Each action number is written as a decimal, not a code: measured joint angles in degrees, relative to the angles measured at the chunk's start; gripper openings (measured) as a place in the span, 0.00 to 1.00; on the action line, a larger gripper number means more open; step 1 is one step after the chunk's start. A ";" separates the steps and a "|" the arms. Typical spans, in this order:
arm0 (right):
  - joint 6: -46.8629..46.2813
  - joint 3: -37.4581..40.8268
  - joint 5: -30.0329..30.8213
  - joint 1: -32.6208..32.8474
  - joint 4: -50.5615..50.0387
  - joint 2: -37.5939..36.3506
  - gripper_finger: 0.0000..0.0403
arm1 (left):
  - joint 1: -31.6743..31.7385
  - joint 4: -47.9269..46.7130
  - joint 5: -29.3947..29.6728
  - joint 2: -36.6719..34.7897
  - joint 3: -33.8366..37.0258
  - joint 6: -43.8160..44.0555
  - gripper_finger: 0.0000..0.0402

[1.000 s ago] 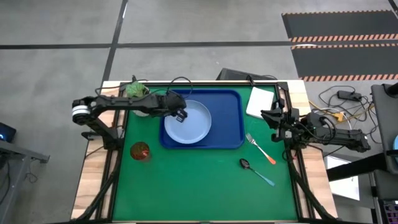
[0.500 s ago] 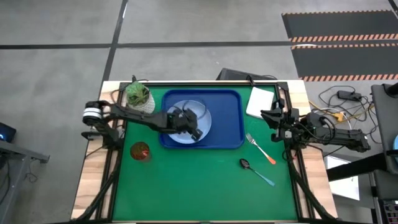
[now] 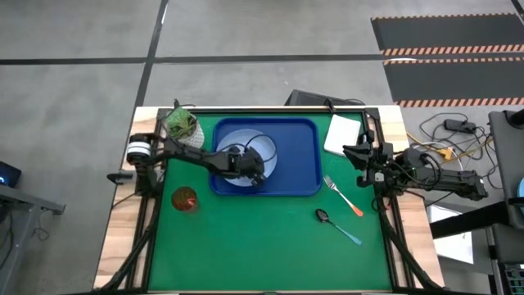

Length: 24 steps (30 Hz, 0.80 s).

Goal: Pick and place plate/cup/fork/spoon on tray
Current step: Put the blue plate on the left of the blue tray, then put the orange cup on the blue tray to the top right of the blue plate

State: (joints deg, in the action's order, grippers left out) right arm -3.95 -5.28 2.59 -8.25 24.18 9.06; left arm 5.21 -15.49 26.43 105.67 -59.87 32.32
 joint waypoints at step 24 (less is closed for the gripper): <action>0.85 0.02 0.00 0.00 -0.44 0.00 0.11 | 2.59 -0.13 3.94 -5.42 0.28 -4.83 0.12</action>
State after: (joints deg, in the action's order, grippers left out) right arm -3.09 -5.26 2.59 -8.25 23.75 9.06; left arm 7.80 -15.62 30.37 100.25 -59.59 27.49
